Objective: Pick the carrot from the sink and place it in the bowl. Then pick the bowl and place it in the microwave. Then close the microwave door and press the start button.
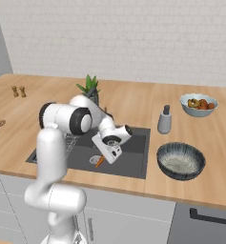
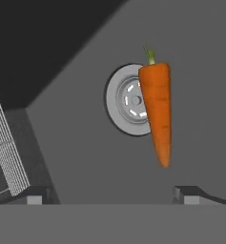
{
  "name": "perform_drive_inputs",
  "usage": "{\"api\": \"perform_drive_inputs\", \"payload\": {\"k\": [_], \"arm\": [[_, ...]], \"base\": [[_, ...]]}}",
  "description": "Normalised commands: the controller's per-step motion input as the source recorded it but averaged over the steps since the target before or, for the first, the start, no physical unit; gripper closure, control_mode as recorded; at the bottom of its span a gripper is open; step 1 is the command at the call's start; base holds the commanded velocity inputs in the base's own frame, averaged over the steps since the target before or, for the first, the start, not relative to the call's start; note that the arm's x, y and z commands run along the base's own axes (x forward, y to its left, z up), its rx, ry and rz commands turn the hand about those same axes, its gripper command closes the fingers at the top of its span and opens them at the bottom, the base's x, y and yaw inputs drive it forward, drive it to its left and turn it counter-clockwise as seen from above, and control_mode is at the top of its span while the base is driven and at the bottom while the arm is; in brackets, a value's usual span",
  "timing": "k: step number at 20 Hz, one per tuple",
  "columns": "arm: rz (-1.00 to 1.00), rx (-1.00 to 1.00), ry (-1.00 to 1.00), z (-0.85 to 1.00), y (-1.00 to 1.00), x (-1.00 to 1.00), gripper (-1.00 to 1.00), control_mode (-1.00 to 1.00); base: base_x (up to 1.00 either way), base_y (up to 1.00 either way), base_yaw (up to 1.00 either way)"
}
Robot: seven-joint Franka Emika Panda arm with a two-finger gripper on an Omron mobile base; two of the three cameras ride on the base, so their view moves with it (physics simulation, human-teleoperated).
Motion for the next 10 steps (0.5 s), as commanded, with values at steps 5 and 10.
{"api": "perform_drive_inputs", "payload": {"k": [5,10], "arm": [[0.0,0.0,0.05,-0.57,0.0,0.41,-1.0,-1.0],[0.0,0.0,0.0,-0.29,0.0,0.24,-1.0,-1.0]], "base": [[0.0,0.0,0.0],[0.0,0.0,0.0]]}}
